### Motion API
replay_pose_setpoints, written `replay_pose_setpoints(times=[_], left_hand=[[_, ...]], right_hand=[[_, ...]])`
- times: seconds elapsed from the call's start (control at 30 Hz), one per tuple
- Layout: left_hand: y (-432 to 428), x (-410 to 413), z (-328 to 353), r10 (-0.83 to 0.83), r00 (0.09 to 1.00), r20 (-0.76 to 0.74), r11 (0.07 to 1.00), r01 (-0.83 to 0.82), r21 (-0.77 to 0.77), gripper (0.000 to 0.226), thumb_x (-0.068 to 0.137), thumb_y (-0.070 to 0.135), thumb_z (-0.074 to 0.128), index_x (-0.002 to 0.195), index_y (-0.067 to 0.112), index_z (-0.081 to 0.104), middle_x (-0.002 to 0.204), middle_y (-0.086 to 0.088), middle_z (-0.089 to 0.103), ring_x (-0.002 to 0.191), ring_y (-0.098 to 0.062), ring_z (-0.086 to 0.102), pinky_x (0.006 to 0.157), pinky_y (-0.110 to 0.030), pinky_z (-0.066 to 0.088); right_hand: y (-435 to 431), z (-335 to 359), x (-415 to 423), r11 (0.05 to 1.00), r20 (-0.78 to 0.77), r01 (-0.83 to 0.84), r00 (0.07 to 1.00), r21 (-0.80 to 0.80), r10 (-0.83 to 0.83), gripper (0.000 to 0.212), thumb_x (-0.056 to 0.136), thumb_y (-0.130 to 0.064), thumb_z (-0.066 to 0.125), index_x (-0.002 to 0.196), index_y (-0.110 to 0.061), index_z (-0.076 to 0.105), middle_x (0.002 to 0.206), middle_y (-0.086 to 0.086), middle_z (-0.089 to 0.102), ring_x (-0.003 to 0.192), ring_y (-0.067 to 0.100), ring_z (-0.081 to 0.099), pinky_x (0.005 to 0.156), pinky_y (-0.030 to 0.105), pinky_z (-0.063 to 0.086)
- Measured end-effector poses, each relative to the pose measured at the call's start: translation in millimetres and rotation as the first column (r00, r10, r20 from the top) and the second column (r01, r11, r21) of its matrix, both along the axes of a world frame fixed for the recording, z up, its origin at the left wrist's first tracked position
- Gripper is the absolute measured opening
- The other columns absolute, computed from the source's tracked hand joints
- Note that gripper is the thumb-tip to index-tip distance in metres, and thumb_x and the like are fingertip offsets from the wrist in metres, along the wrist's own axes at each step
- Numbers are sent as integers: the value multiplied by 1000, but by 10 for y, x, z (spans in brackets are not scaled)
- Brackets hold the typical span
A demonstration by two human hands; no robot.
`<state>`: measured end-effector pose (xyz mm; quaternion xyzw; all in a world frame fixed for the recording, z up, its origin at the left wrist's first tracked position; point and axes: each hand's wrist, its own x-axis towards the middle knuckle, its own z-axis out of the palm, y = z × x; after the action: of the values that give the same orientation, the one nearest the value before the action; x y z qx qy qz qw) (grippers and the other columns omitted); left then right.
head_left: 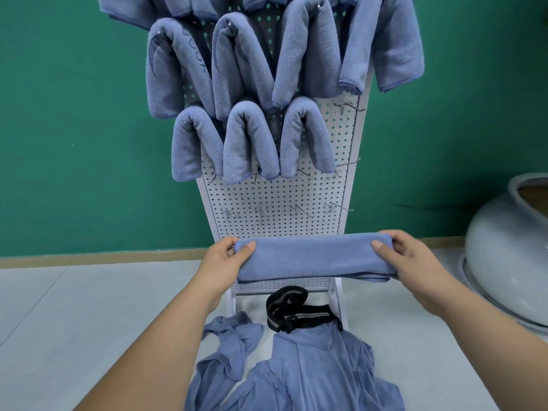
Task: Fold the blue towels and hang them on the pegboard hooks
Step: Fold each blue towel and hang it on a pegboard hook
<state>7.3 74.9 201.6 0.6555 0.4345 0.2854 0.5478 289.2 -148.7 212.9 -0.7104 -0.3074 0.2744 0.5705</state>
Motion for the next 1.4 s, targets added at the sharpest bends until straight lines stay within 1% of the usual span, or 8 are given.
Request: replay_pose_setpoints(times=[0.13, 0.4, 0.77, 0.87, 0.97, 1.07, 1.23, 1.4], left_hand=[[-15, 86, 16, 49, 998, 49, 997, -52, 51, 31, 103, 39, 64, 93, 10, 59, 81, -15, 60, 71, -20, 54, 56, -31, 50], [-104, 194, -114, 226, 943, -243, 886, -95, 454, 37, 102, 43, 63, 80, 16, 49, 69, 3, 52, 64, -19, 46, 57, -35, 35], [-756, 664, -18, 104, 995, 10, 951, -102, 293, 24, 95, 32, 72, 94, 23, 49, 70, 5, 55, 56, -7, 45, 55, -23, 39], [-869, 769, -25, -17, 995, 94, 986, 1, 165, 25, 94, 22, 73, 102, 29, 51, 90, 8, 67, 66, -4, 60, 66, -24, 48], [-972, 834, -6, -57, 981, 185, 997, 48, 54, 28, 94, 19, 74, 112, 30, 55, 113, 11, 67, 84, 1, 68, 75, -17, 50], [-1022, 863, 48, -23, 969, 248, 999, 32, -31, 28, 98, 21, 70, 120, 33, 58, 110, 8, 71, 86, -7, 68, 73, -20, 49], [-1121, 927, 186, -123, 965, 231, 992, 123, 15, 37, 89, 35, 69, 126, 40, 65, 100, 3, 68, 92, -11, 68, 89, -27, 55], [-1281, 1070, 359, -167, 952, 257, 981, 134, 139, 30, 99, 24, 67, 123, 42, 68, 127, 3, 59, 107, 1, 67, 88, -25, 59]], right_hand=[[39, 70, -34, 992, 72, 111, 991, 61, -115, 14, 98, -26, 74, 111, -22, 73, 94, -5, 81, 81, 9, 75, 76, 30, 53], [108, -79, -69, 946, 473, 310, 850, -93, -232, 20, 94, -31, 78, 104, -23, 63, 86, -5, 70, 78, 15, 64, 65, 30, 42], [272, -23, -611, 961, 281, 259, 919, 93, -275, 19, 96, -19, 69, 102, -26, 52, 80, -3, 62, 72, 11, 57, 67, 35, 46], [267, -27, -759, 982, 202, 162, 963, 100, -179, 30, 92, -15, 73, 107, -32, 54, 88, -11, 70, 80, 7, 65, 74, 37, 54], [233, -27, -855, 990, 101, 73, 991, 120, -86, 36, 94, -16, 74, 120, -31, 55, 114, -11, 74, 106, 2, 69, 91, 29, 54], [192, 22, -861, 988, 12, 106, 994, 116, -108, 28, 100, -19, 67, 125, -28, 58, 114, -9, 73, 96, -8, 67, 82, 15, 52], [102, 152, -826, 994, -72, 89, 994, 61, -85, 33, 103, -27, 56, 131, -42, 65, 110, -24, 73, 110, 1, 69, 102, 39, 56], [98, 390, -868, 985, 94, 59, 993, 165, -75, 29, 106, -32, 53, 129, -44, 64, 129, -14, 60, 112, -5, 62, 92, 23, 55]])
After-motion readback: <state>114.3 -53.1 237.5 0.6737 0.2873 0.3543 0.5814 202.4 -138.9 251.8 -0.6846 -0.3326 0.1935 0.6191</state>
